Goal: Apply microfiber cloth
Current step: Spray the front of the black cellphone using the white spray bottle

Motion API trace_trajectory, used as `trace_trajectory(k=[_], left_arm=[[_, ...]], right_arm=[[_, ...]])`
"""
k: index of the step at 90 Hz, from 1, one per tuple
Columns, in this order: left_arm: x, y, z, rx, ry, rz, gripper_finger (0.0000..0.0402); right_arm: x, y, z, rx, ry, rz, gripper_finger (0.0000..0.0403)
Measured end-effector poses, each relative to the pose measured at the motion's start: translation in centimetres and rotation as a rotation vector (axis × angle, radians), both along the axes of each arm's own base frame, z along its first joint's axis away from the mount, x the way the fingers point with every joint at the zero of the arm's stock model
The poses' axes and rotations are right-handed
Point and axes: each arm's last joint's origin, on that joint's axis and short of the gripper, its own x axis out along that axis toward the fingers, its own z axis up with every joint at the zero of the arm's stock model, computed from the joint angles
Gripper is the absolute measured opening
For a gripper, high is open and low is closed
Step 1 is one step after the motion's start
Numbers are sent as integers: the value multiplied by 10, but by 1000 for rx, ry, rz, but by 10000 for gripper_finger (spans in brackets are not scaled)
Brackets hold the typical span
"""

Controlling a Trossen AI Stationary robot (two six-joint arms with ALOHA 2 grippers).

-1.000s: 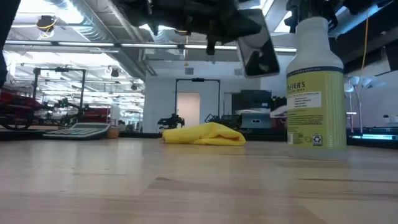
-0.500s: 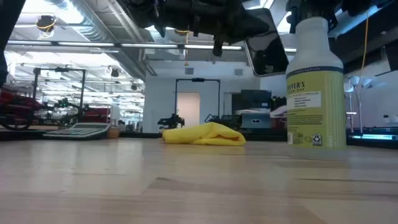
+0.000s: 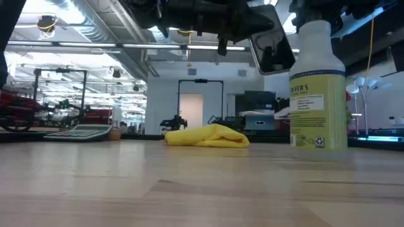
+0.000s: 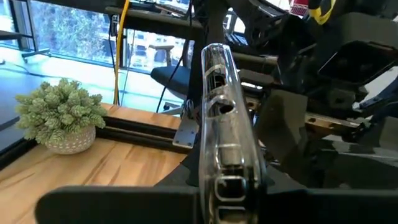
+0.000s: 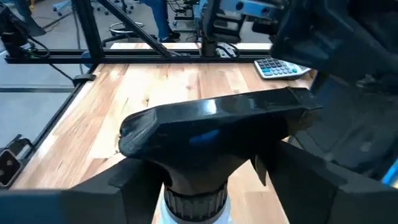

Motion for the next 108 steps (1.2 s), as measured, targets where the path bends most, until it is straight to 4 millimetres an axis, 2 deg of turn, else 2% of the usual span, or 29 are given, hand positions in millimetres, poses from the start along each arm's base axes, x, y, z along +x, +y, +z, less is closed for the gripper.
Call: trace_trajectory(k=[18,36,50,108], left_arm=[[-11,-4,6,29,125,73,17],[-34,-25,19,65,283,163,17],[-49,-41,28,65,343,201,17],[-54,-76,33,57,317,114,24]], right_arm=[[-8,-2,-3,57,71,36,293],[-9,-2,-5,57,98,61,307],[-9,-2,-5,56,101,62,308],[-9,-2,-5,55,102,62,308]])
